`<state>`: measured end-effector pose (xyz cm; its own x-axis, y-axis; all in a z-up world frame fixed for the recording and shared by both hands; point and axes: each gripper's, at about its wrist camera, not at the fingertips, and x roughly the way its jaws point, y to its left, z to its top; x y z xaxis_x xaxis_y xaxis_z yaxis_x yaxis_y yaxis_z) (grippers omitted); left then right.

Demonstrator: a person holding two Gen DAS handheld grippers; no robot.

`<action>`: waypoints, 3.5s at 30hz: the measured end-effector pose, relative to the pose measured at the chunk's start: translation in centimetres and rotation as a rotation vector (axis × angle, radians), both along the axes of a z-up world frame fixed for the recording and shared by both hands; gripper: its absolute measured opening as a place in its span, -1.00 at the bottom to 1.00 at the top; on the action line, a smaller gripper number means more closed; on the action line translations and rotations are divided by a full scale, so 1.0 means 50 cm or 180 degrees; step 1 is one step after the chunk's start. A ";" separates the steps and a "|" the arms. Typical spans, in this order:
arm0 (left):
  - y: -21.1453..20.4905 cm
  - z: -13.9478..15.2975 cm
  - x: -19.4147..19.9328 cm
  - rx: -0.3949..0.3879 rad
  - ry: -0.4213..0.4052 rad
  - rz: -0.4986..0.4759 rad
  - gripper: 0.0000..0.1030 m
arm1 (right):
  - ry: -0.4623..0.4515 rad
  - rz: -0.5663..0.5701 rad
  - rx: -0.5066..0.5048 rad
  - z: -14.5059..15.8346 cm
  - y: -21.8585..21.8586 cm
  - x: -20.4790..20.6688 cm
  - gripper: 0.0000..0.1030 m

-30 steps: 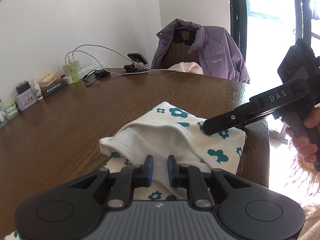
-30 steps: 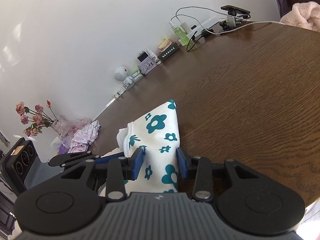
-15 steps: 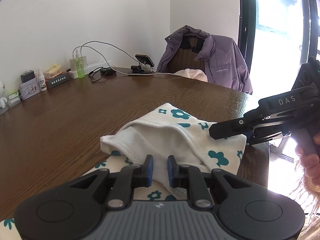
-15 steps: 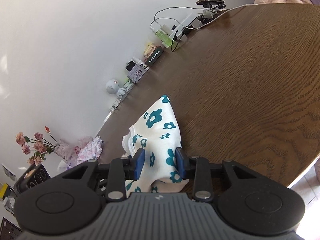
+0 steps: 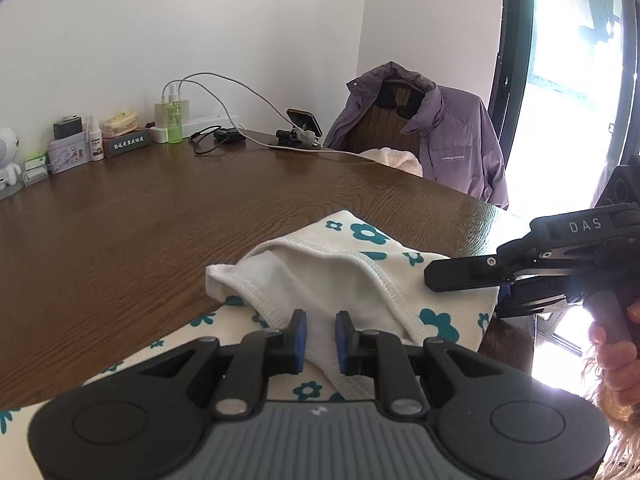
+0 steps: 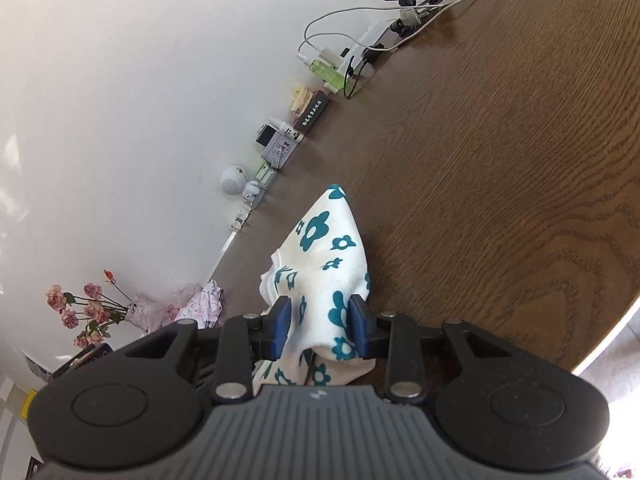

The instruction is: Fold clothes

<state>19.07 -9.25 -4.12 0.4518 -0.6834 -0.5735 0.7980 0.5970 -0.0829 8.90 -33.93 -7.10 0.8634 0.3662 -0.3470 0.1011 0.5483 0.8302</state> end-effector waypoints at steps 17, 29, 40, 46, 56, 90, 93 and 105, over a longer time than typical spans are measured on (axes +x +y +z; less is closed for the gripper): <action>0.022 -0.004 0.028 -0.0195 0.0251 0.0092 -0.73 | -0.0061 0.0167 -0.0098 0.001 0.002 0.000 -0.40; -0.006 0.016 -0.007 0.0041 -0.0072 -0.0034 -0.59 | -0.0078 0.0222 -0.0541 0.031 0.009 0.029 -0.71; -0.091 0.013 -0.013 0.0370 -0.0240 -0.0373 -0.64 | -0.0313 0.0657 -0.2725 0.171 0.095 0.050 -0.71; -0.037 0.044 -0.018 0.0212 -0.0225 -0.0186 -0.25 | -0.0551 0.0887 -0.3822 0.208 0.193 0.043 -0.71; 0.126 0.037 -0.021 0.0594 -0.0092 0.0260 -0.36 | -0.0878 0.1351 -0.4772 0.195 0.362 0.023 -0.71; 0.318 0.086 -0.046 -0.0230 0.0129 0.0573 -0.26 | -0.1105 0.1629 -0.2936 0.195 0.344 0.024 -0.35; 0.303 0.107 -0.034 -0.0347 0.0089 0.0585 -0.30 | -0.0905 0.1331 -0.3180 0.189 0.311 0.051 -0.38; 0.173 0.090 0.049 -0.0120 0.0093 0.0621 -0.41 | -0.1046 0.1566 -0.3994 0.102 0.410 0.038 -0.60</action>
